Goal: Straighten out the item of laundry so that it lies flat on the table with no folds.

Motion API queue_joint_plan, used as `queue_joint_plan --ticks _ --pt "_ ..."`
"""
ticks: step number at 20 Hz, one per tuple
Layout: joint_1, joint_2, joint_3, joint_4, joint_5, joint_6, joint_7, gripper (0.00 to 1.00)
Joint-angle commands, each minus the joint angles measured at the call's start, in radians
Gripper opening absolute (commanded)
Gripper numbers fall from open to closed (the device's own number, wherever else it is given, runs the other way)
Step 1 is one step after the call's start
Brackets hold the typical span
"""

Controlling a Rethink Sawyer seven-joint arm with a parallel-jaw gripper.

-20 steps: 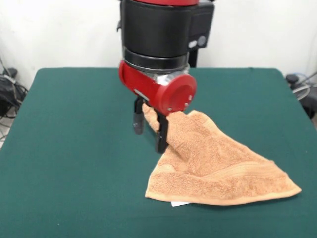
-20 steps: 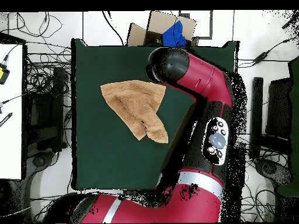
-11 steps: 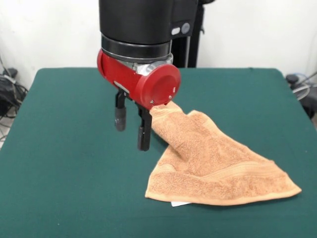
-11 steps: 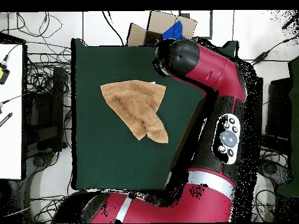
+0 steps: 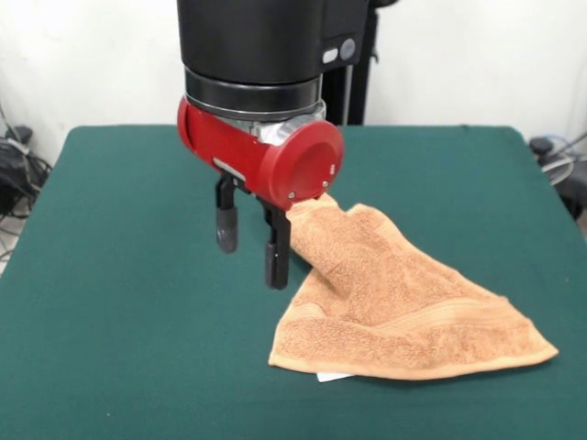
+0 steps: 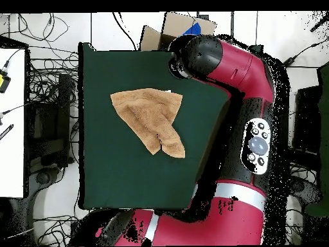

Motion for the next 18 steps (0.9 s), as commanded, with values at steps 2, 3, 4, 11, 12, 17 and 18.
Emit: queue_joint_plan --ticks 2,3,4,11,12,17,18 --pt "-0.040 0.042 0.210 -0.001 -0.103 0.142 -0.355 1.00" --pt "-0.043 0.045 0.219 -0.015 -0.114 0.150 -0.370 1.00" --pt "-0.046 0.045 0.225 -0.021 -0.120 0.160 -0.374 1.00" --pt "-0.064 0.073 0.265 -0.132 -0.152 0.277 -0.463 1.00" --pt "-0.066 0.073 0.268 -0.138 -0.153 0.283 -0.472 1.00" --pt "-0.083 0.106 0.292 -0.235 -0.164 0.355 -0.578 1.00" --pt "-0.087 0.110 0.296 -0.247 -0.163 0.371 -0.596 1.00"
